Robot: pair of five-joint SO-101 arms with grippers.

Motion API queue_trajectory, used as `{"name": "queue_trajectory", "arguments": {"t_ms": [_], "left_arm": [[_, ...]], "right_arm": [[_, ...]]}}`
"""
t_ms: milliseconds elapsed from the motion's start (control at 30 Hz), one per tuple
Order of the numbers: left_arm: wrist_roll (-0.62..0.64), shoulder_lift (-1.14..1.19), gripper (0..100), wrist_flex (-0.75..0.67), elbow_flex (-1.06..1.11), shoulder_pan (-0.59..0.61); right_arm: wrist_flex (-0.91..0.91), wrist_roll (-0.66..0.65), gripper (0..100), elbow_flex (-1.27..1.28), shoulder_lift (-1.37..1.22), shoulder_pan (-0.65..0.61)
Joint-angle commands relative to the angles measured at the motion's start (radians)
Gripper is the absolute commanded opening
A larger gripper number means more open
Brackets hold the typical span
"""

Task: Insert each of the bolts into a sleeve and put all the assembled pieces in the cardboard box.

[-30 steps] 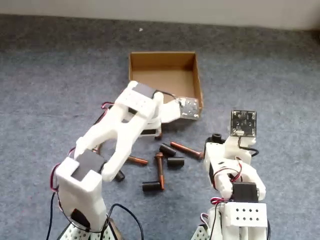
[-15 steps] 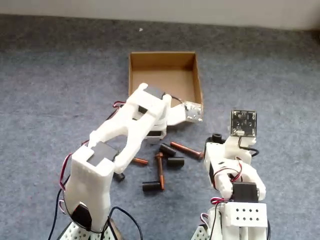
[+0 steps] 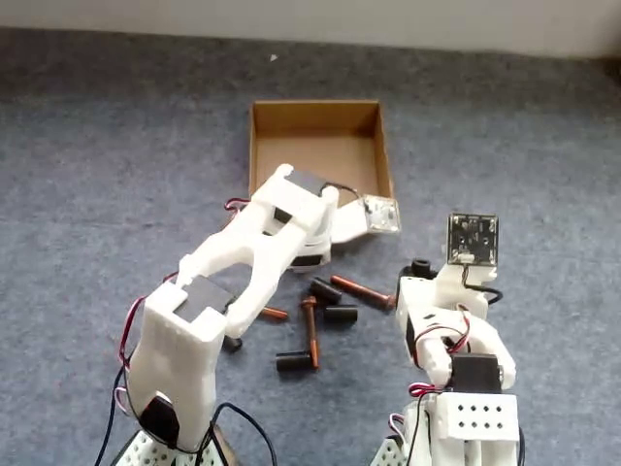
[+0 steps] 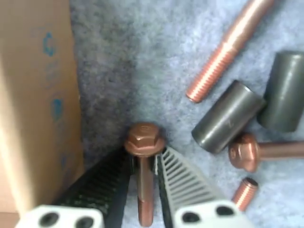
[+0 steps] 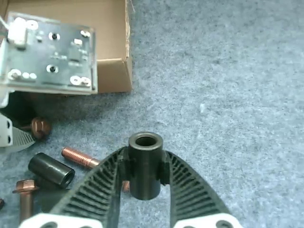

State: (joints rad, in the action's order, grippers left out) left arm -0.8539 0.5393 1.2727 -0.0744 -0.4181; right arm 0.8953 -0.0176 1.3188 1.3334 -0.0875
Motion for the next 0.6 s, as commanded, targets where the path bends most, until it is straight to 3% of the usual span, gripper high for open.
{"name": "queue_trajectory", "arguments": {"t_ms": [0,167,567], "left_arm": [[0.112,-0.091,0,-0.025,-0.042,-0.008],[0.189,-0.291,0,-0.017,0.036,-0.01],[0.405,-0.957,0,-0.072,0.487,-0.005]], "right_arm": [[-0.021,0.006,0.5,-0.018,0.022,0.005],[-0.018,0.003,0.5,-0.018,0.022,-0.012],[-0.015,0.008,0.5,-0.018,0.022,-0.17]]}}
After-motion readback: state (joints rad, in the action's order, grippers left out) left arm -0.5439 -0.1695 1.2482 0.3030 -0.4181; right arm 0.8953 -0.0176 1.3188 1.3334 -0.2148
